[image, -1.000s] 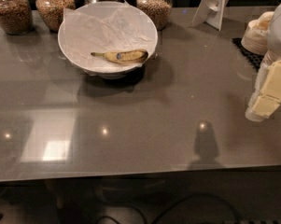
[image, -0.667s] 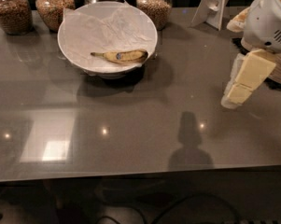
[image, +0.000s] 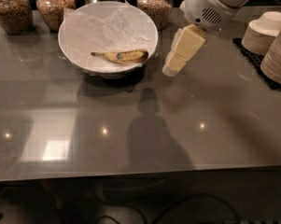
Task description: Pick banana from white bowl
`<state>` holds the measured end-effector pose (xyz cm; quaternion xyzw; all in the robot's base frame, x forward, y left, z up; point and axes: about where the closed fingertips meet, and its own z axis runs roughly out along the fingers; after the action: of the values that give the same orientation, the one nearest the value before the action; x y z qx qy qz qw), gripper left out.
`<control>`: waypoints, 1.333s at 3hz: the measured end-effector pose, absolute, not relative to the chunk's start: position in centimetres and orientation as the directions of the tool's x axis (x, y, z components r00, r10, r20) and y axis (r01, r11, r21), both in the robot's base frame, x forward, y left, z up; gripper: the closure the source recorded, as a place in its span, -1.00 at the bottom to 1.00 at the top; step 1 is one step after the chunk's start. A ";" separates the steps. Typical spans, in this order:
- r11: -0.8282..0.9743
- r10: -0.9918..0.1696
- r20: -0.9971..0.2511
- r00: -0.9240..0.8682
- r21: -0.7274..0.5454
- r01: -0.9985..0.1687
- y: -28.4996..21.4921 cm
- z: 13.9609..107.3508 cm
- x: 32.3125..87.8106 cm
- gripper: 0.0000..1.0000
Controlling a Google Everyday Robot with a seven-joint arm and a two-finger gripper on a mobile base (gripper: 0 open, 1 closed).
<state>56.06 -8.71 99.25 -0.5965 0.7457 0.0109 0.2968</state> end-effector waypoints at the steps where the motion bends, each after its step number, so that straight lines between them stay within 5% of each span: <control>1: 0.295 -0.864 -0.496 -0.089 -0.354 -0.887 -2.2 98.6 59.9 -1.00; 4: 0.326 -0.841 -0.535 -0.085 -0.374 -0.868 1.4 97.8 66.0 -1.00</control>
Offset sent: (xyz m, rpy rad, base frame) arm 0.0337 0.0541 -0.0057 0.0370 -0.0272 0.0071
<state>66.00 1.38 97.82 -0.5801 0.7364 0.0197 0.3476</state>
